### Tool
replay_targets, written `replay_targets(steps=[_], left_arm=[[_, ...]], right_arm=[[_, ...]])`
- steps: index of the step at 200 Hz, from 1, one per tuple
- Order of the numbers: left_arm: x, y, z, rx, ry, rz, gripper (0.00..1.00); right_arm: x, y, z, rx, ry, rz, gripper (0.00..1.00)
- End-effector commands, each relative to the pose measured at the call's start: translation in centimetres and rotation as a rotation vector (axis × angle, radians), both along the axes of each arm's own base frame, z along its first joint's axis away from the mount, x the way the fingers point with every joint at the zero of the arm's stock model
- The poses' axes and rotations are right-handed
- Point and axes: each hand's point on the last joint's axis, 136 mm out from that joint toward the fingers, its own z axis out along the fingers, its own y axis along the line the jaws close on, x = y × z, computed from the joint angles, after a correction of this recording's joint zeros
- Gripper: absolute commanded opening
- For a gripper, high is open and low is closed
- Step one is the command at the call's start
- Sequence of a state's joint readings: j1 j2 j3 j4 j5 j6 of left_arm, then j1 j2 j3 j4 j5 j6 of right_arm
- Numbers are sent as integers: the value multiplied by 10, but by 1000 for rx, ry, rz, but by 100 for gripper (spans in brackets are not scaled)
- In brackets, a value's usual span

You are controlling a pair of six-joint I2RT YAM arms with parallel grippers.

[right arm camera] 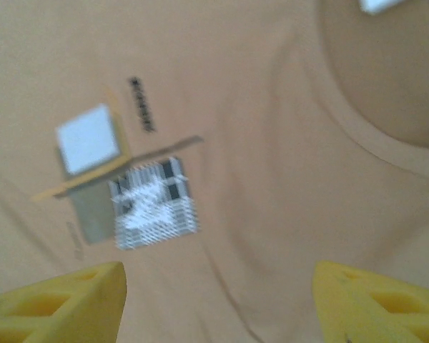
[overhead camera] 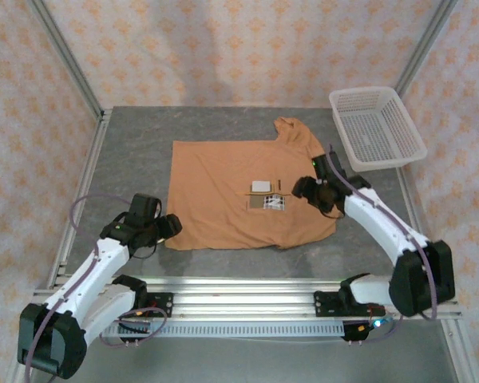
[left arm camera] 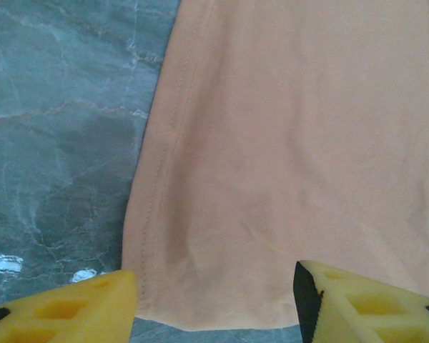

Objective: Fold the inside-out t-shirt

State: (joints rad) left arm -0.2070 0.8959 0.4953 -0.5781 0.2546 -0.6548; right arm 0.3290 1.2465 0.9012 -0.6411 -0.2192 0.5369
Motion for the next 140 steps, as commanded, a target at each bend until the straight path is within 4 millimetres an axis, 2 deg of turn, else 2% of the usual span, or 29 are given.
replay_targets(steps=[1,29,56,68,82,103,140], left_arm=[[-6,2,-15,-4,40,26,62],[-9,3,-26,-4,53,33,62],[-8,0,-34,-28,52,45,61],[-6,-3,-38,-45,51,48,58],[-3,-5,-45,-67,50,56,50],[2,-7,-53,-79,46,72,38],[35,-4,-44,-39,22,87,1]], right_arm=[[-38,-29,-6,-128,44,-6,69],[-67,-39,-14,-140,86,-8,69],[-79,-38,-27,-126,124,-5,69],[-82,-37,-35,-122,145,-5,69],[-83,-35,-44,-108,163,-10,69],[-74,-27,-57,-66,148,-25,67],[-31,0,-80,27,128,-45,62]])
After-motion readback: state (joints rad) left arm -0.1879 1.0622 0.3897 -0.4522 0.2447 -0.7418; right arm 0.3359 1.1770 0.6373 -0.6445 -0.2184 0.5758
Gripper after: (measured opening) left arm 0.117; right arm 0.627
